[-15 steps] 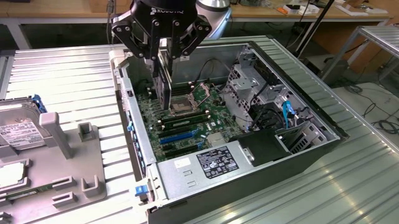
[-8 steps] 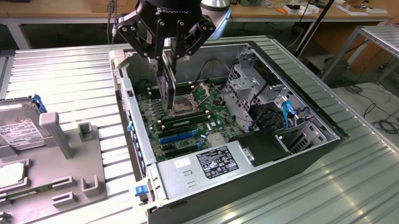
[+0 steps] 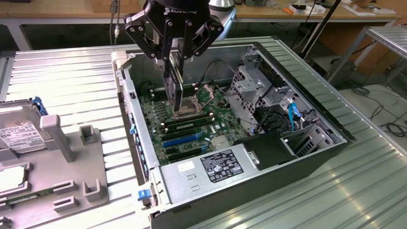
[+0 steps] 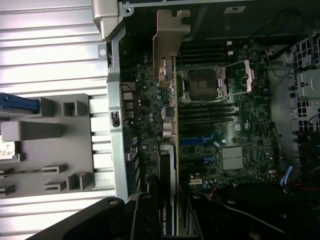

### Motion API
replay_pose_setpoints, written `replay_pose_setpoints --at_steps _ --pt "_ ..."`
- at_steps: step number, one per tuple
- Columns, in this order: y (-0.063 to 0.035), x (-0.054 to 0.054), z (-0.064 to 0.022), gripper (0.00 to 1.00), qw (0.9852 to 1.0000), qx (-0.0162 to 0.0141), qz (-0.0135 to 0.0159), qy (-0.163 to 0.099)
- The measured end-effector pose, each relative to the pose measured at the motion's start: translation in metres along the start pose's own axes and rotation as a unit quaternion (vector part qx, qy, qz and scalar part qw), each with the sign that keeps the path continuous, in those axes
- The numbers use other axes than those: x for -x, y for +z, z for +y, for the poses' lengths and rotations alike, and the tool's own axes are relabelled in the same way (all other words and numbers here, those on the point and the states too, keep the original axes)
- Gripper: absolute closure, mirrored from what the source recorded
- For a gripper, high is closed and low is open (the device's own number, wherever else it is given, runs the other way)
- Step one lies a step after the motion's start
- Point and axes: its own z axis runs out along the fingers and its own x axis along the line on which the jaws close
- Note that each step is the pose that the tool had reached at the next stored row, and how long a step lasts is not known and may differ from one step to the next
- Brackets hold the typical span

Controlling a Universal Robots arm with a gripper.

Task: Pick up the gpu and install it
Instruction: 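Pick up the gpu and move the gpu toward the slot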

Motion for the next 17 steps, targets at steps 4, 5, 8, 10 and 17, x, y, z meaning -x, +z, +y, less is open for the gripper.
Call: replay_pose_setpoints --at_steps 4,5,8,10,17 --pt "0.0002 0.004 0.0007 0.73 1.0 0.0 0.0 0.0" --pt "0.0002 0.006 0.0011 0.73 1.0 0.0 0.0 0.0" --pt "0.0004 0.009 0.0018 0.73 1.0 0.0 0.0 0.0" --pt "0.0005 0.013 0.0024 0.73 1.0 -0.0001 0.0 0.0" --pt "0.0009 0.021 0.0036 0.73 1.0 0.0 0.0 0.0"
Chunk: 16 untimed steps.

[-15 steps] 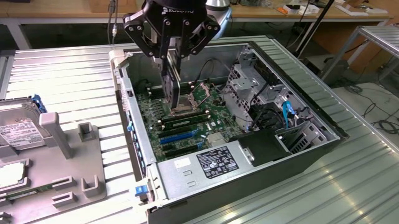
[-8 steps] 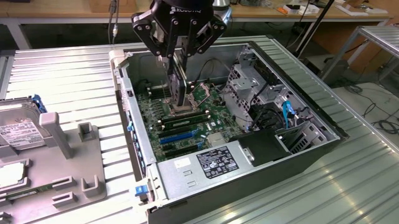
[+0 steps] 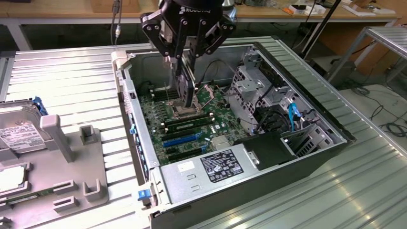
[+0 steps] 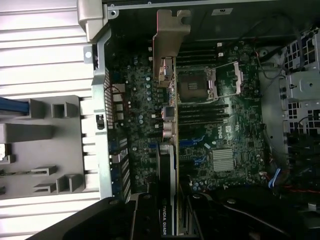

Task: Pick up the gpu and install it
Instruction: 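Pick up the gpu and move the gpu toward the slot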

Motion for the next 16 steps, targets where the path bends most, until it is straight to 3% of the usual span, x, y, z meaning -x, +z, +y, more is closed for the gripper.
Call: replay_pose_setpoints --at_steps 16 --pt "0.0008 0.018 0.0028 0.73 1.0 0.0 0.0 0.0"
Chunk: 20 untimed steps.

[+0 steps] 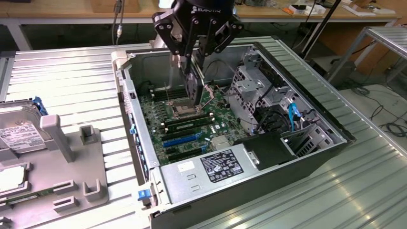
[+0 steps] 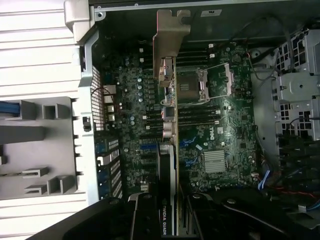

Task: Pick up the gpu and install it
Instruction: 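Pick up the gpu and move the gpu toward the slot, then insert the gpu into the slot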

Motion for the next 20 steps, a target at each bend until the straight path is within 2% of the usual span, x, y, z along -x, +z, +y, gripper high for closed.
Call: replay_pose_setpoints --at_steps 8,20 --pt "0.001 0.031 0.0025 0.73 1.0 0.0 0.0 0.0" --pt "0.001 0.032 0.0026 0.73 1.0 0.0 0.0 0.0"
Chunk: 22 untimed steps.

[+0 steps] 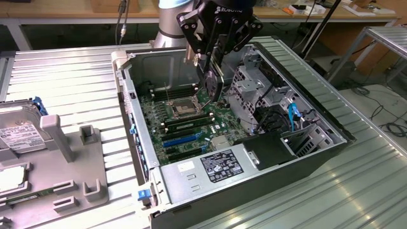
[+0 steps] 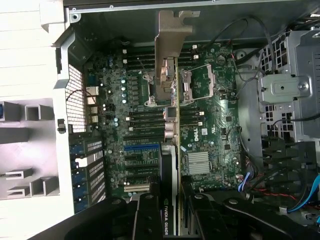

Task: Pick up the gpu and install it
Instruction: 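Insert the gpu into the slot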

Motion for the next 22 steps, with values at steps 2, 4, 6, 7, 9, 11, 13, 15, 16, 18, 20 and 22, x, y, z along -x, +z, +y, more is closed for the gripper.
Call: replay_pose_setpoints --at_steps 2,4,6,7,9,11,13,15,16,18,20,22 --pt "0.0 0.0 0.0 0.73 1.0 0.0 0.0 0.0" --pt "0.0 0.0 0.0 0.73 1.0 0.0 0.0 0.0" --pt "0.0 0.0 0.0 0.73 1.0 0.0 0.0003 -0.003" --pt "0.0 0.0 0.0 0.73 1.0 0.0001 0.0004 -0.004" --pt "0.0 0.0 0.0 0.73 1.0 0.0001 0.0005 -0.006" --pt "0.0 0.0 0.0 0.73 1.0 0.0001 0.0006 -0.007" --pt "0.0 0.0 0.0 0.73 1.0 0.0002 0.0007 -0.008" --pt "0.0 0.0 0.0 0.73 1.0 0.0002 0.0008 -0.009" --pt "0.0 0.0 0.0 0.73 0.9999 0.0002 0.0009 -0.01" --pt "0.0 0.0 0.0 0.73 0.9999 0.0003 0.0011 -0.013" --pt "0.0 0.0 0.0 0.73 0.9999 0.0003 0.0014 -0.016" --pt "0.0 0.0 0.0 0.73 0.9998 0.0004 0.0016 -0.019"
